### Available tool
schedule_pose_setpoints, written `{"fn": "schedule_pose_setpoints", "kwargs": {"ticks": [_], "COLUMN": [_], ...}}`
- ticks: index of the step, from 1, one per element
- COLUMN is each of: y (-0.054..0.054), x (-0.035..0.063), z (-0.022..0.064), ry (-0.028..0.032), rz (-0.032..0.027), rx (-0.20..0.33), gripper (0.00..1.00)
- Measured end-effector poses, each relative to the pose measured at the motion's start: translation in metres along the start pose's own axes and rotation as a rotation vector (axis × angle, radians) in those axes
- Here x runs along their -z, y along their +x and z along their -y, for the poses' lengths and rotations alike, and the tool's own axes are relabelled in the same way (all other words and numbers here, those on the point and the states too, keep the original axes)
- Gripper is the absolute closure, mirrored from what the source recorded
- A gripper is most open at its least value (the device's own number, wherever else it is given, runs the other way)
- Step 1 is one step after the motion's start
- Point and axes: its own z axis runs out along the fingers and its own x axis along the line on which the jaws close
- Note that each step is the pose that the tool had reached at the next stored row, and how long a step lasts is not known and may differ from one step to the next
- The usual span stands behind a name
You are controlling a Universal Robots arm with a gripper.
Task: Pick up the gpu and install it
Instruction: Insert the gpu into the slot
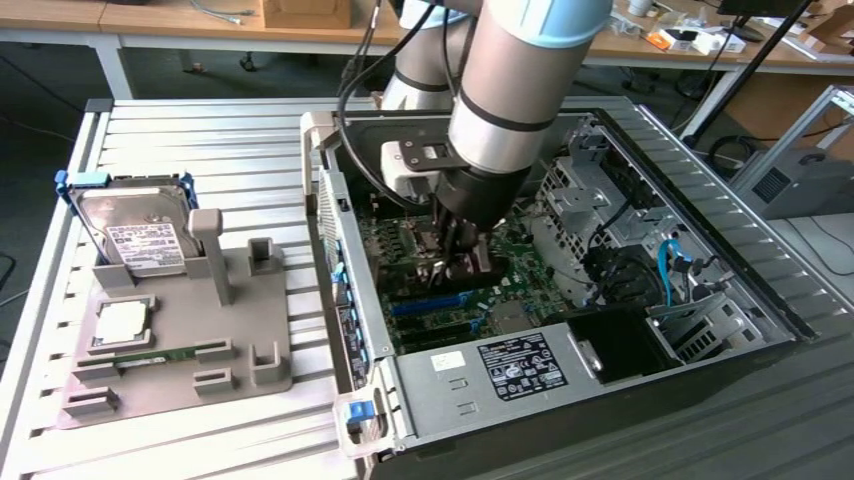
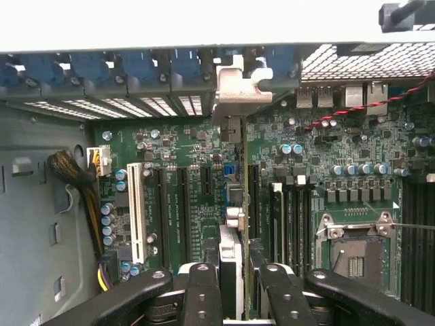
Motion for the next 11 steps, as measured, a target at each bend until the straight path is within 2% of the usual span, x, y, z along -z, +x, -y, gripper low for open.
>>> {"fn": "schedule_pose_setpoints", "kwargs": {"ticks": [6,11], "y": [0.0008,0.002], "x": [-0.0017,-0.0032], "z": [-0.0084,-0.0101], "ry": [-0.0001,0.0], "rz": [-0.0002,-0.0002], "rx": [0.0,0.0], "gripper": [0.73,0.73]}}
